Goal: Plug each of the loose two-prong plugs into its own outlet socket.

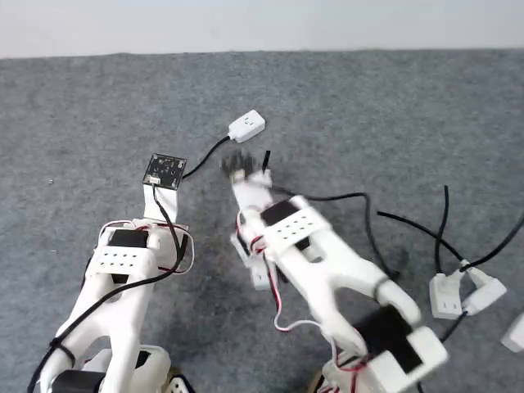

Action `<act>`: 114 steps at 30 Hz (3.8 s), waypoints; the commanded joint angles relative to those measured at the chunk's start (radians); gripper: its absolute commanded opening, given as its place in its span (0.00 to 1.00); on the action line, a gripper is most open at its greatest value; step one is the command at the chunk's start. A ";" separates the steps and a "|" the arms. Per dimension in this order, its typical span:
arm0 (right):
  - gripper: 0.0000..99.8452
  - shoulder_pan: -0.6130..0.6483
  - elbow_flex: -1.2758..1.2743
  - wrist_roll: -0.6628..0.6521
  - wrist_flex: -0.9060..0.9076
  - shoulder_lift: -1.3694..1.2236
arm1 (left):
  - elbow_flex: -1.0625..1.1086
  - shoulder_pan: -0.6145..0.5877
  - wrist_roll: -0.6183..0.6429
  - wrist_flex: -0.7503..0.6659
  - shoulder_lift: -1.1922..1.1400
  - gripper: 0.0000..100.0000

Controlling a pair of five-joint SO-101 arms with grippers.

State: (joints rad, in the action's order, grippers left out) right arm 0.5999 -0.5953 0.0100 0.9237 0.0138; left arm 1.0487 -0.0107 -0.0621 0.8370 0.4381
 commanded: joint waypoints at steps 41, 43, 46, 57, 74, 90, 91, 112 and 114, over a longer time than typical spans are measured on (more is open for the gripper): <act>0.01 -0.536 0.163 -0.189 0.467 0.320 | -0.027 0.002 0.003 -0.092 0.020 0.02; 0.01 -0.676 0.153 -0.241 0.501 0.372 | -0.013 0.003 0.003 -0.120 0.020 0.02; 0.01 -0.881 0.087 -0.311 0.490 0.435 | -0.010 0.003 0.003 -0.124 0.020 0.02; 0.05 -1.176 -0.192 -0.471 0.269 0.458 | -0.010 0.003 0.003 -0.124 0.020 0.02; 0.28 -0.963 0.127 -0.301 0.773 0.645 | -0.010 -0.006 0.002 -0.091 0.020 0.19; 0.28 -0.509 -0.615 -0.193 -0.340 0.651 | -0.125 0.000 -0.215 -0.242 -0.002 0.19; 0.28 -0.529 -0.614 -0.193 -0.343 0.651 | -0.163 0.002 -0.215 -0.242 -0.025 0.19; 0.28 -0.510 -0.628 -0.181 -0.409 0.650 | -1.070 0.080 -0.313 -0.193 -0.976 0.19; 0.28 -0.510 -0.628 -0.181 -0.409 0.650 | -1.093 0.084 -0.330 -0.196 -1.022 0.19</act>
State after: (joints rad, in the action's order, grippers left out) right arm 0.0813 -1.2306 -0.1726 0.5370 0.6398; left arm 0.0315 0.0598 -0.3567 0.6314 -0.5608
